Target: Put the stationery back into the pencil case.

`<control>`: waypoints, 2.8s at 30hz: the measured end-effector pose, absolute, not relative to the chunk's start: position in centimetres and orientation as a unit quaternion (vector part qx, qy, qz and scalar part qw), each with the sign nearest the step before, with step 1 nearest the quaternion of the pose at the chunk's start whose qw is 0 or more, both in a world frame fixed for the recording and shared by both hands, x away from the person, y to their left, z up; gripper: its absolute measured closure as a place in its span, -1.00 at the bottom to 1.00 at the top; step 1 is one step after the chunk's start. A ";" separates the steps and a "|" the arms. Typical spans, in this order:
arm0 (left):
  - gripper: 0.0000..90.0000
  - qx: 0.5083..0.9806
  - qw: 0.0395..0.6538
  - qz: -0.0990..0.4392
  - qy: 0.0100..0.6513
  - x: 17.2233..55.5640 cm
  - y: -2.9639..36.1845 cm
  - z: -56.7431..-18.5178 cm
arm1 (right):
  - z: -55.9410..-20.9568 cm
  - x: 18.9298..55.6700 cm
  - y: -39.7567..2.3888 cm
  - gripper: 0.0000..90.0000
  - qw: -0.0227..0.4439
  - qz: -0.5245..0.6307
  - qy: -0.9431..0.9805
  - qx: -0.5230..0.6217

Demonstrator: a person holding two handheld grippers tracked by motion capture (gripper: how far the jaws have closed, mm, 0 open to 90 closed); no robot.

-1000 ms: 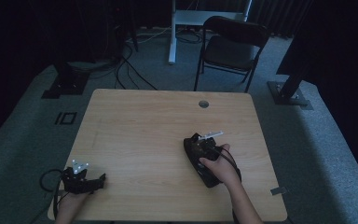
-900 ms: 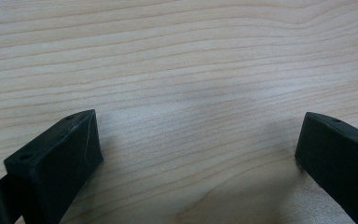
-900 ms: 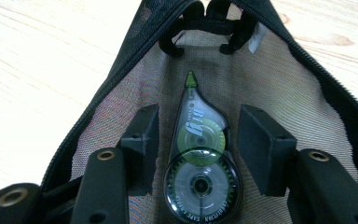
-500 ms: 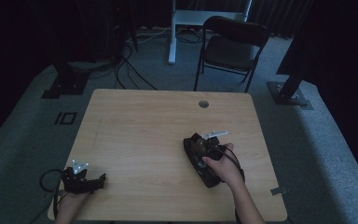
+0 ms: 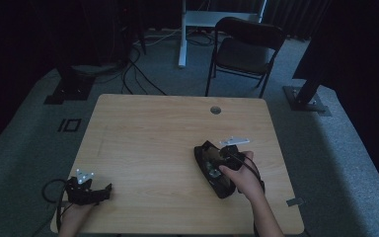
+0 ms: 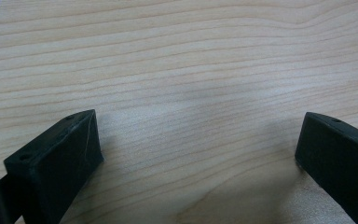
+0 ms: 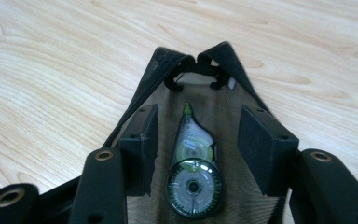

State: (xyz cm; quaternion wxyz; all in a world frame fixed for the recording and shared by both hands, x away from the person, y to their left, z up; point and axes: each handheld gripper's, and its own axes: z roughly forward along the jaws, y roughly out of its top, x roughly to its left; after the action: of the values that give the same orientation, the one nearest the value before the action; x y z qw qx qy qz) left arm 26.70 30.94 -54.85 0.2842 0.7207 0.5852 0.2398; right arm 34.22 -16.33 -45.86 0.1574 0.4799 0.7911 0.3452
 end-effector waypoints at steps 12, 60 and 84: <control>-0.99 0.721 0.284 0.240 0.585 26.7 30.9 -54.9 | -44.6 33.4 -18.4 -0.02 0.188 0.379 0.767 0.483; -0.99 0.721 0.283 0.240 0.585 26.7 31.0 -54.9 | -51.4 31.1 -27.9 -0.46 0.226 0.358 0.721 0.548; -0.99 0.721 0.284 0.240 0.585 26.7 31.0 -54.9 | -54.9 28.4 -30.3 -0.63 0.255 0.337 0.724 0.545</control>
State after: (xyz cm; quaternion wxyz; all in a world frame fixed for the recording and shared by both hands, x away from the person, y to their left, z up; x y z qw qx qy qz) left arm 26.70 30.95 -54.86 0.2835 0.7213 0.5846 0.2401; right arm 28.42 -30.27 -54.89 0.2547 0.5452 0.7241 0.3370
